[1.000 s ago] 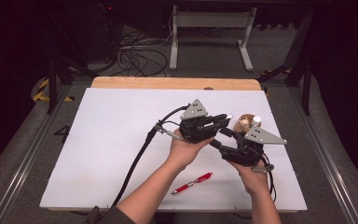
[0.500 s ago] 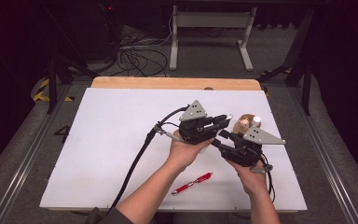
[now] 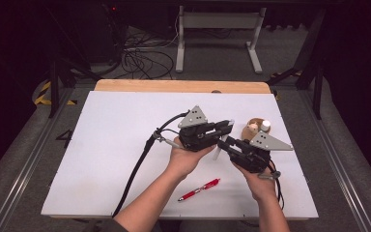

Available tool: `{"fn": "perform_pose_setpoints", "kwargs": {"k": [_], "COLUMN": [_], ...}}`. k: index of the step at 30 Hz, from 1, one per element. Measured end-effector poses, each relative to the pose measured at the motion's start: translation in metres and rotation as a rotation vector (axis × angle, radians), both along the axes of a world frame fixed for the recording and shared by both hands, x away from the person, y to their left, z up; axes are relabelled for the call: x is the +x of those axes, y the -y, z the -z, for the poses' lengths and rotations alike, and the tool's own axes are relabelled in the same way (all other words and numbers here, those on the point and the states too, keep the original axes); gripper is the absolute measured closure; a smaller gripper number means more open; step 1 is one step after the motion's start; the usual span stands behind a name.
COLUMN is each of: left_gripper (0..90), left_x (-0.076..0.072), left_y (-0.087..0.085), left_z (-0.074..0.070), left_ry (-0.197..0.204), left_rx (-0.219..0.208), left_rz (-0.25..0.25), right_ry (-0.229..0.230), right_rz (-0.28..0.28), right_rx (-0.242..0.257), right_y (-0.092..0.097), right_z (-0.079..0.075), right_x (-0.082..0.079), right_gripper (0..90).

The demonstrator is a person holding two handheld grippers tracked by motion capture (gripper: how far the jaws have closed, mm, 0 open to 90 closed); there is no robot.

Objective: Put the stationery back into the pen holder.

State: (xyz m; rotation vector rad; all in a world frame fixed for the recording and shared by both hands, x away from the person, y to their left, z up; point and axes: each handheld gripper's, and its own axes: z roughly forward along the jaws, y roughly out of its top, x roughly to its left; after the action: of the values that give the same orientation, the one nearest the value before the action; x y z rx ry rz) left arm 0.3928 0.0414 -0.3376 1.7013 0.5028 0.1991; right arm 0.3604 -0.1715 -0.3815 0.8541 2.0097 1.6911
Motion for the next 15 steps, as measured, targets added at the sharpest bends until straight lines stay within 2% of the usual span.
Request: {"fn": "perform_pose_setpoints", "kwargs": {"k": [3, 8, 15], "left_gripper": [78.0, 76.0, 67.5], "left_x": [-0.002, -0.005, -0.008], "left_y": [-0.004, -0.009, -0.018], "left_z": [0.001, 0.001, 0.001], "left_ry": [0.001, 0.018, 0.026], "left_rx": [-0.003, 0.021, 0.028], "left_rz": [-0.005, -0.020, -0.043], "right_ry": [0.005, 0.013, 0.036], "right_rz": [0.008, 0.013, 0.028], "right_rx": [-0.005, -0.023, -0.041], "right_y": [0.001, -0.001, -0.001], "right_z": [0.001, 0.002, 0.002], "right_x": [0.000, 0.000, 0.000], "right_gripper": [76.7, 78.5, 78.7]}}
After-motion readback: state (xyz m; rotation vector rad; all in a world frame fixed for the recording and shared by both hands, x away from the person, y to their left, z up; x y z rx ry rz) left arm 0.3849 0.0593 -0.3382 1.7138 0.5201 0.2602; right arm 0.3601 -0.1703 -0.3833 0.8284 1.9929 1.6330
